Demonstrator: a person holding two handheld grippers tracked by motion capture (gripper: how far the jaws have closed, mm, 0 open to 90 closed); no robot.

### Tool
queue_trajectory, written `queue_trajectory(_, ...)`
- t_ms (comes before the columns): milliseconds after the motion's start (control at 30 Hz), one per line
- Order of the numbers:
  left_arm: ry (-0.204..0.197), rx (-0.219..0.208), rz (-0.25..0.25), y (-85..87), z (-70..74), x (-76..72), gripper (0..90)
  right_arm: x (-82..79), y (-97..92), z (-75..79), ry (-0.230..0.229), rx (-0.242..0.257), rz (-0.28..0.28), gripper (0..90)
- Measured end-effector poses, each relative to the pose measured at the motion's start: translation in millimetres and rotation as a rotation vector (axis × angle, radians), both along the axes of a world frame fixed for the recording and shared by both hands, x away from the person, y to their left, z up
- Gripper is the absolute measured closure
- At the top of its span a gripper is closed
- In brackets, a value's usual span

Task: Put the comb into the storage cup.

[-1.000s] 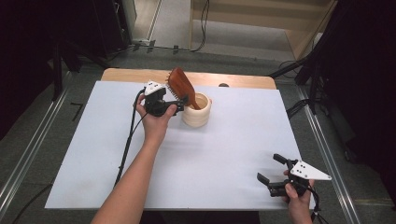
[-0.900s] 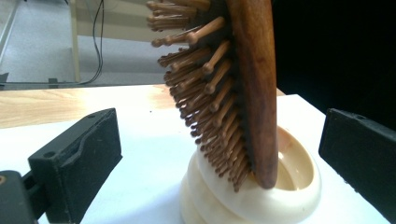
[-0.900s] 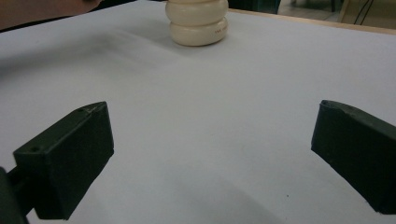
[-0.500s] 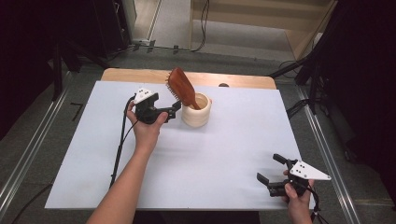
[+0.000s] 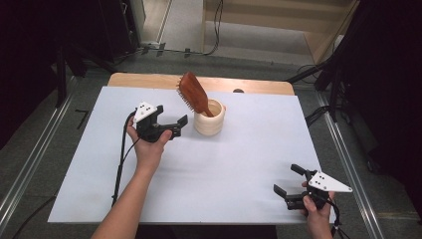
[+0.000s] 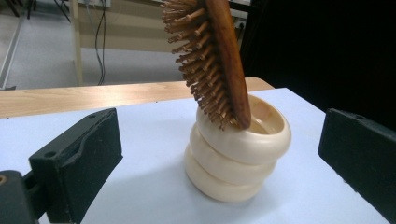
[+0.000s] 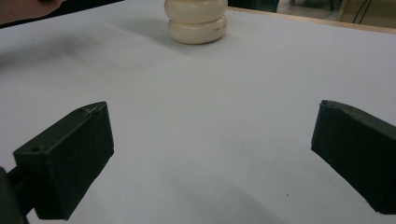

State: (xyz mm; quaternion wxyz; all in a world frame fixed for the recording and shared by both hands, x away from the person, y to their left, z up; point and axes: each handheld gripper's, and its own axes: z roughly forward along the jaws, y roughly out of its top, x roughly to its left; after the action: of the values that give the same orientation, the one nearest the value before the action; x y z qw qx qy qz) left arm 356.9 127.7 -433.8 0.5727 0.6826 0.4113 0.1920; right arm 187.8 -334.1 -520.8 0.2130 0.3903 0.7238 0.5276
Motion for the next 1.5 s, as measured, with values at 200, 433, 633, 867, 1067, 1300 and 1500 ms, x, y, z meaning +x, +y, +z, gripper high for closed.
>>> queue_trajectory(200, -0.011, 0.000, -0.005, 6.7, 0.2, -11.1, 0.0, -0.1, 0.1, 0.0, 0.001, 0.000, -0.001, 0.0)
queue_trajectory(433, -0.023, 0.022, -0.003, 15.6, 1.1, -22.8, 0.0, -0.1, 0.4, -0.1, 0.001, -0.001, -0.001, 0.0)
queue_trajectory(633, -0.031, 0.024, 0.004, 24.6, 0.7, -33.0, 0.0, -0.4, 0.8, 0.0, 0.002, -0.003, -0.004, 0.0)
queue_trajectory(867, -0.044, 0.033, 0.012, 34.3, 0.0, -45.2, 0.0, -0.4, 1.3, -0.2, -0.001, -0.008, -0.004, 0.0)
queue_trajectory(1067, -0.049, 0.036, 0.019, 42.2, -1.7, -54.2, 0.0, -0.6, 1.5, -0.2, -0.001, -0.009, -0.006, 0.0)
queue_trajectory(1300, -0.050, 0.040, 0.026, 52.4, -4.9, -65.4, 0.0, -0.6, 1.6, -0.2, -0.001, -0.011, -0.007, 0.0)
queue_trajectory(1500, -0.045, 0.045, 0.037, 61.9, -8.5, -73.7, 0.0, -0.6, 1.8, -0.1, 0.000, -0.013, -0.011, 0.0)
